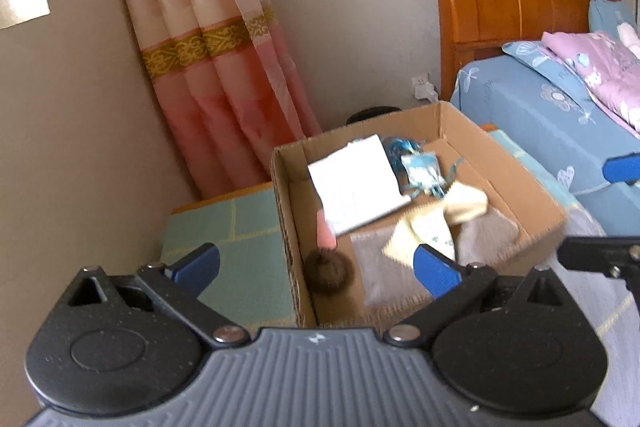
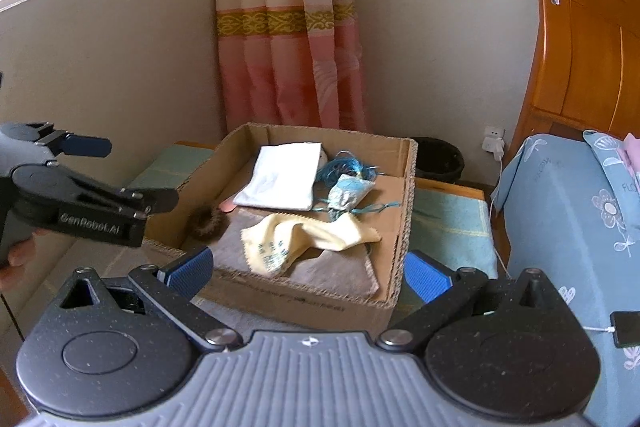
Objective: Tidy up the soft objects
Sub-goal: 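Move the left gripper onto the cream hair tie and close it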
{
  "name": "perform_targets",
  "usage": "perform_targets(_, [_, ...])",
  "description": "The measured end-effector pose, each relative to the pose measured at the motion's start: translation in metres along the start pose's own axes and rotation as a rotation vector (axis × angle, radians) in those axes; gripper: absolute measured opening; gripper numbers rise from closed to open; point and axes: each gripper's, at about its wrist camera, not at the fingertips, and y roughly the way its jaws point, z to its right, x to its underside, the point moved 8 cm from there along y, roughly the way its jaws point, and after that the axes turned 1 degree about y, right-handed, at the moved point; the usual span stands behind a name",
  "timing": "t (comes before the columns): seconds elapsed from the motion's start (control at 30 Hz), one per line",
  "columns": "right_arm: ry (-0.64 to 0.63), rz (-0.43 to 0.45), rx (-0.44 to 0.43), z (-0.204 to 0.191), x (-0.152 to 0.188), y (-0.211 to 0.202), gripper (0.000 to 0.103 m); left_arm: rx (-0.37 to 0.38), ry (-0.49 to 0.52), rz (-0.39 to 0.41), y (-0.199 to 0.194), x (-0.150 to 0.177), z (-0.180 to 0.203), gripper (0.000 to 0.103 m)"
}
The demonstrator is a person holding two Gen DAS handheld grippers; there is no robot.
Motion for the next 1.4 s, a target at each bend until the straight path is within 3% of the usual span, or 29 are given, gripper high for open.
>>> perform_targets(0.27, [0.003, 0.008, 0.019, -0.017, 0.023, -0.021, 0.103, -0.034, -0.012, -0.015, -0.033, 0.03, 0.003, 0.102])
perform_targets(0.53, [0.035, -0.02, 0.046, -0.017, 0.058, -0.03, 0.103, -0.007, -0.098, -0.057, -0.046, 0.075, 0.021, 0.102])
perform_targets(0.7, [0.065, -0.044, 0.055, -0.009, 0.072, -0.031, 0.103, -0.027, -0.144, -0.1, -0.038, 0.103, 0.034, 0.102])
perform_targets(0.8, [0.08, -0.045, 0.044, -0.007, 0.075, -0.033, 0.103, 0.007, -0.173, -0.124, -0.034, 0.116, 0.04, 0.102])
perform_targets(1.4, [0.035, -0.142, 0.045, -0.019, 0.106, -0.007, 0.103, 0.052, -0.24, -0.192, 0.002, 0.155, 0.049, 0.102])
